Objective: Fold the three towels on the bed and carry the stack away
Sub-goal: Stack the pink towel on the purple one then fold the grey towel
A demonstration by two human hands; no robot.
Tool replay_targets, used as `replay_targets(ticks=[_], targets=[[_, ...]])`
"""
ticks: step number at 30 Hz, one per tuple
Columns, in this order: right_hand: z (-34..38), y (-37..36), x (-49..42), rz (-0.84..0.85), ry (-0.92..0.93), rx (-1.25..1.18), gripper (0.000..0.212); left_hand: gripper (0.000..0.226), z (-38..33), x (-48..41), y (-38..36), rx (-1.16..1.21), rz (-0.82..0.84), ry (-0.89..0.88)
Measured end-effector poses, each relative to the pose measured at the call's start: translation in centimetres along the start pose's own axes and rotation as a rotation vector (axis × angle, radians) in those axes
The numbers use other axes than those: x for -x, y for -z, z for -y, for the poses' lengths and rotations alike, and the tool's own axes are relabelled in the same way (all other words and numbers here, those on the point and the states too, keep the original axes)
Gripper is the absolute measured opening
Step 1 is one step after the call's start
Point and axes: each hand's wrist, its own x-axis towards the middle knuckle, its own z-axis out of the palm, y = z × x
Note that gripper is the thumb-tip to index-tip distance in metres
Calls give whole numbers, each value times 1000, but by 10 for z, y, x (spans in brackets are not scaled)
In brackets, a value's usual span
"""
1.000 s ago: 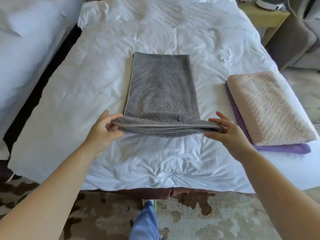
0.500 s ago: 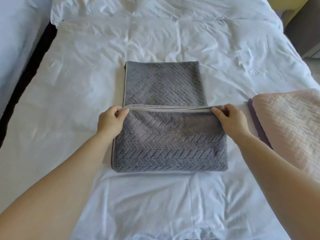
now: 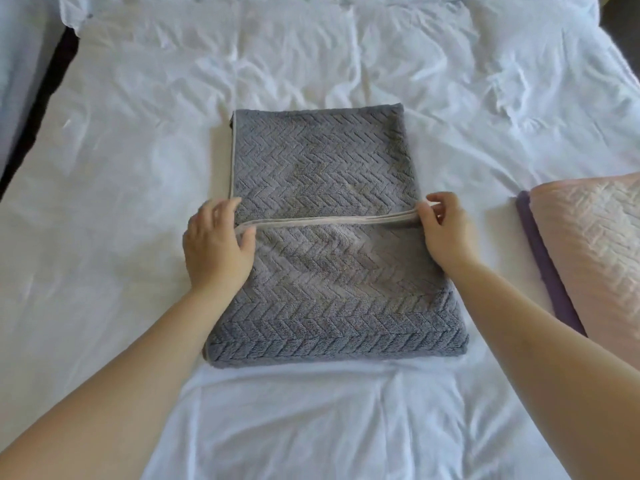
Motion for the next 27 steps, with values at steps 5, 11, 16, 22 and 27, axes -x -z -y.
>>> replay_targets(ticks=[5, 11, 16, 22, 27], targets=[[23, -1, 57, 78, 474, 374, 55, 61, -36, 45, -15, -134, 362, -579], [-3, -31, 59, 368, 450, 690, 68, 71, -13, 55, -53, -322, 430, -274], [-23, -13, 40, 357, 453, 683, 74, 78, -5, 56, -51, -290, 393, -198], [-33, 28, 77, 427, 583, 473, 88, 91, 18, 81, -3, -181, 432, -443], [-60, 52, 105, 512, 746, 572, 111, 97, 56, 119, 19, -217, 427, -484]])
